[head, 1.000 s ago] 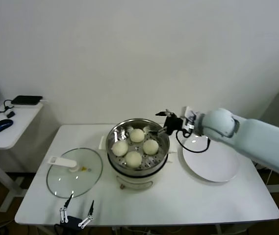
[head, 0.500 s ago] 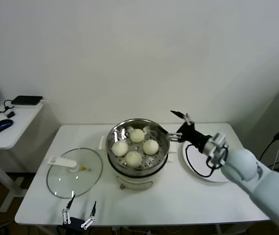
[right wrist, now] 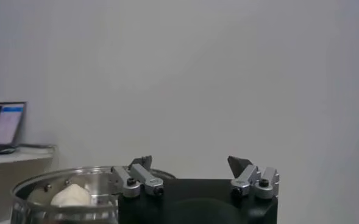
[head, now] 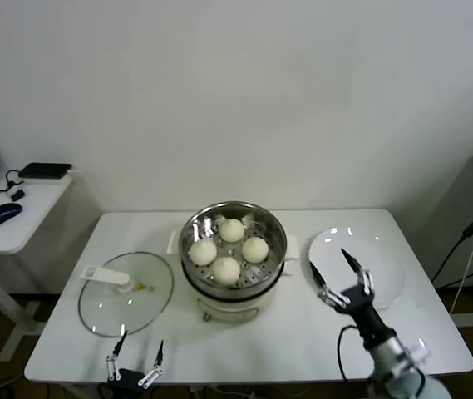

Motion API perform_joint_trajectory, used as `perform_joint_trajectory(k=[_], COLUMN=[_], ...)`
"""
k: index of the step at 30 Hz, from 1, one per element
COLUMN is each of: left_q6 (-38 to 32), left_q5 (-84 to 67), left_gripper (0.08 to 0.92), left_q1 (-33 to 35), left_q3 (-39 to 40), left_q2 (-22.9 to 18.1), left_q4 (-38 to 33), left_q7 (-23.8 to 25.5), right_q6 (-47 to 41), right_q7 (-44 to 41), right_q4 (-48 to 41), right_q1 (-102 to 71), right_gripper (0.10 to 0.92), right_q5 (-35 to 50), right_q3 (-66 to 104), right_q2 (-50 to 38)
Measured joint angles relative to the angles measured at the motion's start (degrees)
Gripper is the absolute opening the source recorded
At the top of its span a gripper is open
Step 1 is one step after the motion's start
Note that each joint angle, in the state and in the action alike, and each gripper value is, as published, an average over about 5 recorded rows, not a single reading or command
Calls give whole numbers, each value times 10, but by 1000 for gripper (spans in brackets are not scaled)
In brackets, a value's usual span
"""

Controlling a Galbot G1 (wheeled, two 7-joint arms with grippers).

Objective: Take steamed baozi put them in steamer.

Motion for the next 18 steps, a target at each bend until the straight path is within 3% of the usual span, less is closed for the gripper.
perform_joint_trajectory(k=[18], left_q6=[-1], left_q5=[-7], left_gripper=[823], left_q1=[6], left_q3=[-2], left_q2=[1], left_q4=[-8], left_q7=[0], right_q6=[77], right_q7=[8], right_q4=[4], right_q1=[-102], right_gripper=[823], right_q5=[-34], right_q3=[59], right_q2=[136])
